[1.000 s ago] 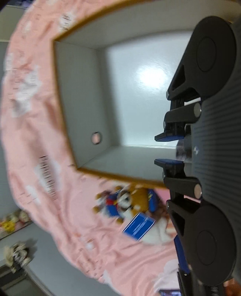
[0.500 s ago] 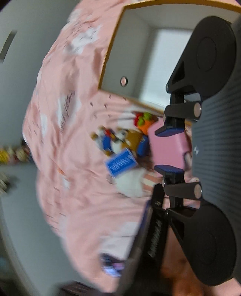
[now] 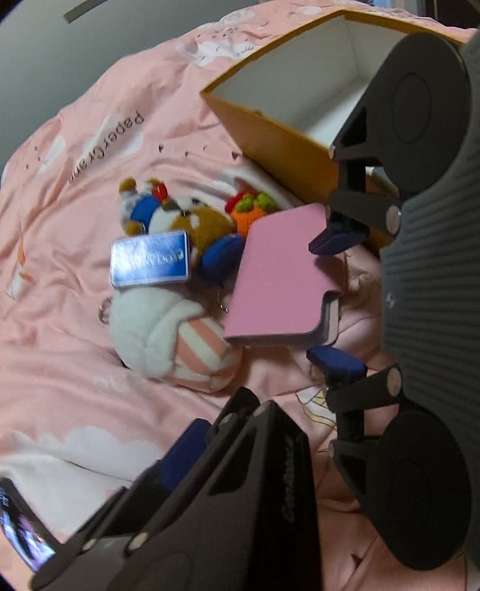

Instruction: Organize objects

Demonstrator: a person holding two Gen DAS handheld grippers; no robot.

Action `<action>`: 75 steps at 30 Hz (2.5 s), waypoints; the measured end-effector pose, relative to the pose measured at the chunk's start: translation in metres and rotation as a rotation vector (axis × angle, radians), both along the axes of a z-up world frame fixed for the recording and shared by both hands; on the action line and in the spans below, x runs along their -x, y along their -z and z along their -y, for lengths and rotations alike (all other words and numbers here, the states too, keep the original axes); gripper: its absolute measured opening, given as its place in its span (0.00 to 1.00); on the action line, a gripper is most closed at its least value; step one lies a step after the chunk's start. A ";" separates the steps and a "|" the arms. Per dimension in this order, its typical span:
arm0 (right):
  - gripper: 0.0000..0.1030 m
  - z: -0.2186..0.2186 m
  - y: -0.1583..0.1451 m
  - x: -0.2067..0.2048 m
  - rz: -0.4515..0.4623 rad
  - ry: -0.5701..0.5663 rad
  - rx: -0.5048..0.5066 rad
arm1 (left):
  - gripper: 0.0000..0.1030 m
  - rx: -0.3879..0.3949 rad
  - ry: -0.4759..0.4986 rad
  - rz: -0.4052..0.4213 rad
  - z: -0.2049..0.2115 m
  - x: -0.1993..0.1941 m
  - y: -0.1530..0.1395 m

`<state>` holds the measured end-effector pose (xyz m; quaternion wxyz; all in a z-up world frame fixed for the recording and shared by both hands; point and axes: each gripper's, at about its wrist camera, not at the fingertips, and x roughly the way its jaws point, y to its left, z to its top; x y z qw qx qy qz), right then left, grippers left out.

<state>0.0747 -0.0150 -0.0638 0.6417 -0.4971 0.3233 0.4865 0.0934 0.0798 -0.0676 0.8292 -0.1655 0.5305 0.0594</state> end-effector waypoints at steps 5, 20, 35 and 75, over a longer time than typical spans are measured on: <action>0.67 -0.008 0.008 -0.004 -0.009 0.019 -0.001 | 0.35 -0.001 -0.020 -0.012 -0.006 0.002 0.003; 0.11 -0.002 -0.039 -0.012 -0.084 0.170 -0.203 | 0.35 0.013 -0.028 0.073 -0.011 0.008 -0.016; 0.06 0.034 -0.097 -0.015 -0.534 0.356 -0.391 | 0.35 0.062 0.024 0.094 -0.008 0.041 -0.043; 0.42 0.003 -0.023 -0.026 -0.208 0.458 -0.226 | 0.29 0.049 -0.092 0.075 -0.016 0.027 -0.003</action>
